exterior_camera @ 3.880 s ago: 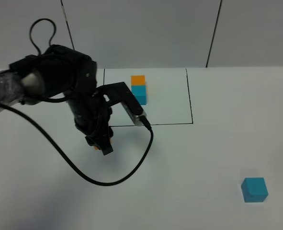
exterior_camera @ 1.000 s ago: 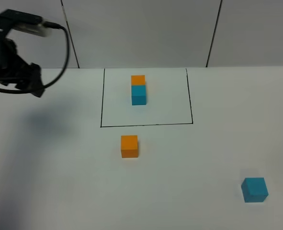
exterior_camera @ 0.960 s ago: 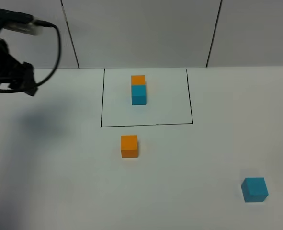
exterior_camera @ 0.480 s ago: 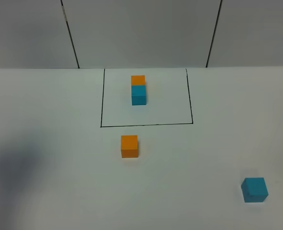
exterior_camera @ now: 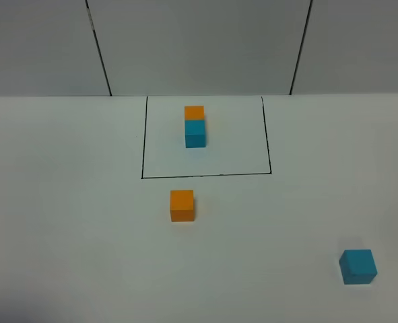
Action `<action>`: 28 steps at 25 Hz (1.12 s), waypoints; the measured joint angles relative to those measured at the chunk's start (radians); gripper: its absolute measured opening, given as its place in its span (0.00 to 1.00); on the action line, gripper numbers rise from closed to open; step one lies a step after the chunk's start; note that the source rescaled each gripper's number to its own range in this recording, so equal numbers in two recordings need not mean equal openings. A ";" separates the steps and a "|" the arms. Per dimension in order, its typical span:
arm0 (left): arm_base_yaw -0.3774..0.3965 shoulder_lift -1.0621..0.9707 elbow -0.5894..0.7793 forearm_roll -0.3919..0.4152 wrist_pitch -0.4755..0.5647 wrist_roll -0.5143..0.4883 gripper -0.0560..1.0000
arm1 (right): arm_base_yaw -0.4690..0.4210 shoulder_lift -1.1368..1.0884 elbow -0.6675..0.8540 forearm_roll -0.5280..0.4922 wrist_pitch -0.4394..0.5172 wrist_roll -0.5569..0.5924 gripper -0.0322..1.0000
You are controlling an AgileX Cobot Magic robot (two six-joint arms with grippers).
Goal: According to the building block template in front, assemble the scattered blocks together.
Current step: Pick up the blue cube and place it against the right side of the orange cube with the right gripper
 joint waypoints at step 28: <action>-0.002 -0.519 0.254 0.028 0.066 -0.100 0.73 | 0.000 0.000 0.000 0.000 0.000 0.000 0.71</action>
